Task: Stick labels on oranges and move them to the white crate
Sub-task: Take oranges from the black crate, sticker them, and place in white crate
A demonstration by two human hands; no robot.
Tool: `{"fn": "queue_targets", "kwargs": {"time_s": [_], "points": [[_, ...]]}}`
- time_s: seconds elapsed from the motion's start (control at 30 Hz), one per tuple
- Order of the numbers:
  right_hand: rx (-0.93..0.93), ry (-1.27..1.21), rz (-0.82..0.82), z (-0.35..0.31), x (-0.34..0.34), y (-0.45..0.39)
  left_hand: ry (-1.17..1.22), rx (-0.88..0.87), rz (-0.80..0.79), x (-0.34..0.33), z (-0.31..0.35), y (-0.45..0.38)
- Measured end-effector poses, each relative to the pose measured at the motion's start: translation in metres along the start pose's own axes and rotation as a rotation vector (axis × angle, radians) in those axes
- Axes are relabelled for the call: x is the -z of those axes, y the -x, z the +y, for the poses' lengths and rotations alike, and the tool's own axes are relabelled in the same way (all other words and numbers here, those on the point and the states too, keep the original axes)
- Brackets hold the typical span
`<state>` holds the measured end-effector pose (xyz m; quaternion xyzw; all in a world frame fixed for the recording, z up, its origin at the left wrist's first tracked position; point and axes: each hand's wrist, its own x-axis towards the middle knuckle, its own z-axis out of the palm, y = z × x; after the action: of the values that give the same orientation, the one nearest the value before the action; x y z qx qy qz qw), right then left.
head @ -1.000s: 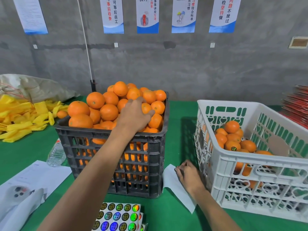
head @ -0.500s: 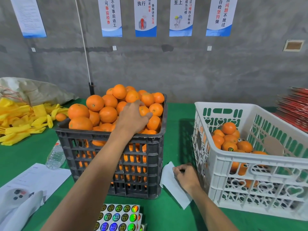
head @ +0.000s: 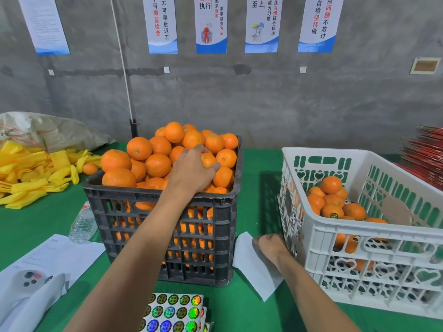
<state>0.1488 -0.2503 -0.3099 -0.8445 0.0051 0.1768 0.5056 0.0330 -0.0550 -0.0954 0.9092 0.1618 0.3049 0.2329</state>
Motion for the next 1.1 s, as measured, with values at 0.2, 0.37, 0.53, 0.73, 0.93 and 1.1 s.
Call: {"fn": "queue_targets", "kwargs": {"time_s": [0.2,0.37,0.53,0.73,0.93,1.1], "points": [[-0.105,0.076,0.0,-0.013,0.002,-0.006,-0.009,0.012,0.0,0.001,0.0,0.001],[-0.165,0.115,-0.013,-0.022,0.009,-0.003,-0.01,0.021,-0.008,0.002,0.0,0.002],[0.016,0.212,0.063,-0.007,-0.008,-0.005,-0.009,0.022,-0.006,0.002,-0.001,0.001],[0.02,0.151,0.222,-0.004,-0.007,0.004,0.0,0.016,0.017,0.001,-0.001,0.001],[0.475,-0.32,0.469,-0.091,0.012,0.048,0.054,-0.165,0.06,0.003,0.006,0.004],[0.947,-0.142,0.628,-0.174,0.036,0.098,0.07,-0.409,0.136,0.002,0.028,0.01]]}}
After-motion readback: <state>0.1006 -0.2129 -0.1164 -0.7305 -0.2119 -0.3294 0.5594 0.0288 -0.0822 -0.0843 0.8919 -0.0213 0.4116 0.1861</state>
